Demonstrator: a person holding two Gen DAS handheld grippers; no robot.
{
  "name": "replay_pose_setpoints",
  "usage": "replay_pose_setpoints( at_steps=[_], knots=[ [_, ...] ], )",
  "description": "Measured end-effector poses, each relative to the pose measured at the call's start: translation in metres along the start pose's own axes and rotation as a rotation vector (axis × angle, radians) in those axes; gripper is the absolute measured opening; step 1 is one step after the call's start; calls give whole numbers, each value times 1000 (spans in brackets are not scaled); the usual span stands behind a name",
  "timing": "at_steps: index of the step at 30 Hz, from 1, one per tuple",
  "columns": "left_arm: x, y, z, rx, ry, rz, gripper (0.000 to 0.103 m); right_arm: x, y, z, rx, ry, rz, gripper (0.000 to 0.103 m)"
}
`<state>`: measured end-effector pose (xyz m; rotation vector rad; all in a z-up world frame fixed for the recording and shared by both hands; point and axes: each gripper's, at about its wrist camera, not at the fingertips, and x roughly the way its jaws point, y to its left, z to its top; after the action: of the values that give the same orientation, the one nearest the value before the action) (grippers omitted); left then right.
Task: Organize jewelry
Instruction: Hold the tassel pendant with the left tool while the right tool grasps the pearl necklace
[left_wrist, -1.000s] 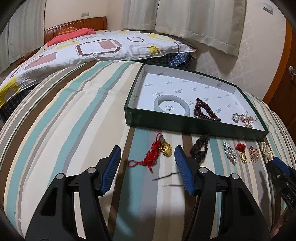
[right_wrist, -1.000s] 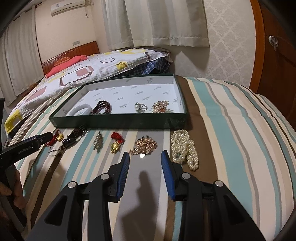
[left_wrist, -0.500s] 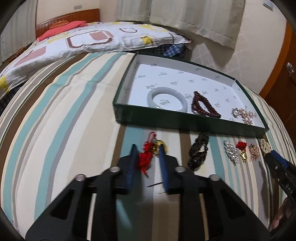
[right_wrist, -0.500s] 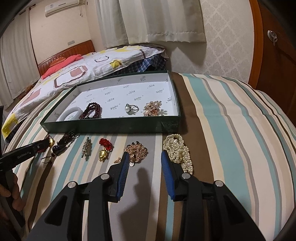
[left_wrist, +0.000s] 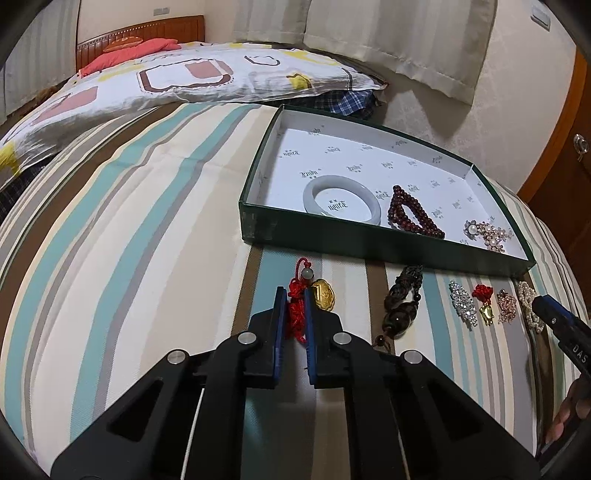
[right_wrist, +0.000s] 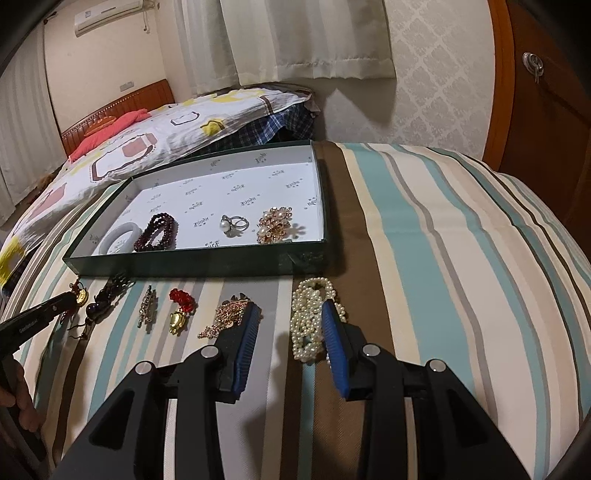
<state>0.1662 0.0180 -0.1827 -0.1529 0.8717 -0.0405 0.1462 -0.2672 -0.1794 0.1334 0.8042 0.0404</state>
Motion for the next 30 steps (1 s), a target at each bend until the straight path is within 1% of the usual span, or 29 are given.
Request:
replay_pose_setpoints(
  at_steps=[7, 14, 22, 26, 30],
  knots=[
    [-6, -3, -2, 26, -23, -5, 10, 0, -2, 1, 7, -1, 8, 36],
    [-8, 0, -3, 14, -25, -7, 9, 1, -2, -1, 8, -2, 7, 36],
    [-9, 3, -2, 18, -35, 12, 9, 7, -4, 0, 10, 16, -5, 36],
    [-9, 4, -1, 14, -33, 16, 8, 12, -5, 4, 10, 24, -16, 44],
    [-8, 5, -1, 11, -32, 20, 9, 15, -7, 7, 11, 29, -23, 44]
  ],
)
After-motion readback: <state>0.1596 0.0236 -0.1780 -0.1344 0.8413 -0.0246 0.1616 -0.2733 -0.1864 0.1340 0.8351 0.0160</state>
